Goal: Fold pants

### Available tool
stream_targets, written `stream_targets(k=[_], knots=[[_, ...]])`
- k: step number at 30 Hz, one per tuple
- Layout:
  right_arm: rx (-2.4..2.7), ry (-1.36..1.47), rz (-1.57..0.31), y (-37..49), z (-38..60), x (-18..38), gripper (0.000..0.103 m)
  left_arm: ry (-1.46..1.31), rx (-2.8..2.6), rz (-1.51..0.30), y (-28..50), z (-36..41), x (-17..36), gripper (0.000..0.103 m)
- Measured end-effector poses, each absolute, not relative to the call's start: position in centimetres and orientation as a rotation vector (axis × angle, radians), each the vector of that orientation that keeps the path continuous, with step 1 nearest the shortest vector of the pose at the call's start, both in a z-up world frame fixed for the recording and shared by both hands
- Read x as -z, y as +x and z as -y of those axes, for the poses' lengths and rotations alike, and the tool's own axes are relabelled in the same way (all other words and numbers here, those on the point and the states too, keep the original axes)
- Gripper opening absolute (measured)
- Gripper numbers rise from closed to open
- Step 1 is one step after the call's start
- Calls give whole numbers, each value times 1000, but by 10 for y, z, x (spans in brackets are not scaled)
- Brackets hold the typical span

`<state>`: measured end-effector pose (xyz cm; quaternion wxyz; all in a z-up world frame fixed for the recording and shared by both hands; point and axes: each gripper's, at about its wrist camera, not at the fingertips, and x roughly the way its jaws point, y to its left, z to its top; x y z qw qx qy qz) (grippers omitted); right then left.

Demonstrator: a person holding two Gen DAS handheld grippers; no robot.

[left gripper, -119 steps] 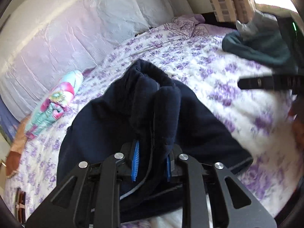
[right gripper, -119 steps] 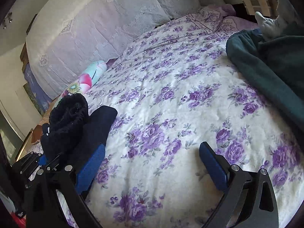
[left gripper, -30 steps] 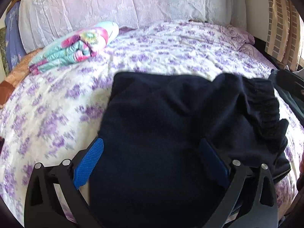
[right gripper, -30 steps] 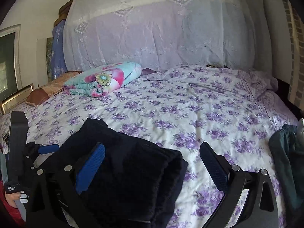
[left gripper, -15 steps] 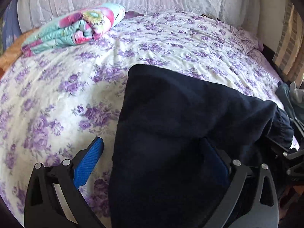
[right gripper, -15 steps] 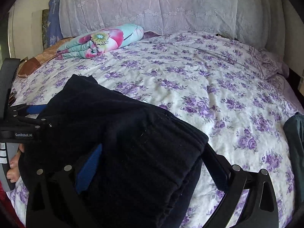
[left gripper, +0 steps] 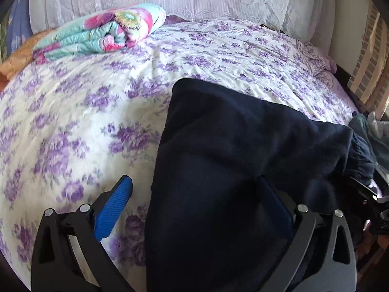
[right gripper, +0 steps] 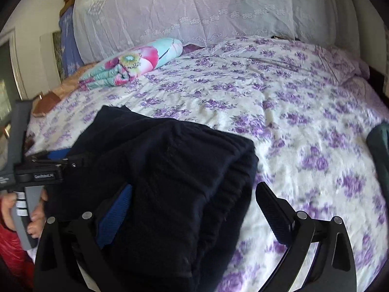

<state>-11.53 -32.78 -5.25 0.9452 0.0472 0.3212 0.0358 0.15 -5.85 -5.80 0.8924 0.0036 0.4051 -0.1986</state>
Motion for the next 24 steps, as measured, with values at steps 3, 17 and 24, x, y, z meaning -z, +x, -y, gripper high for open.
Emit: stream_targets(k=[3, 17, 24], knots=[[-113, 208, -647, -132, 345, 57, 100, -61, 452, -849, -2, 47, 60, 99], [-251, 479, -683, -138, 374, 85, 100, -123, 748, -906, -45, 31, 68, 99], [-250, 476, -679, -139, 374, 85, 100, -41, 604, -849, -58, 46, 64, 99]])
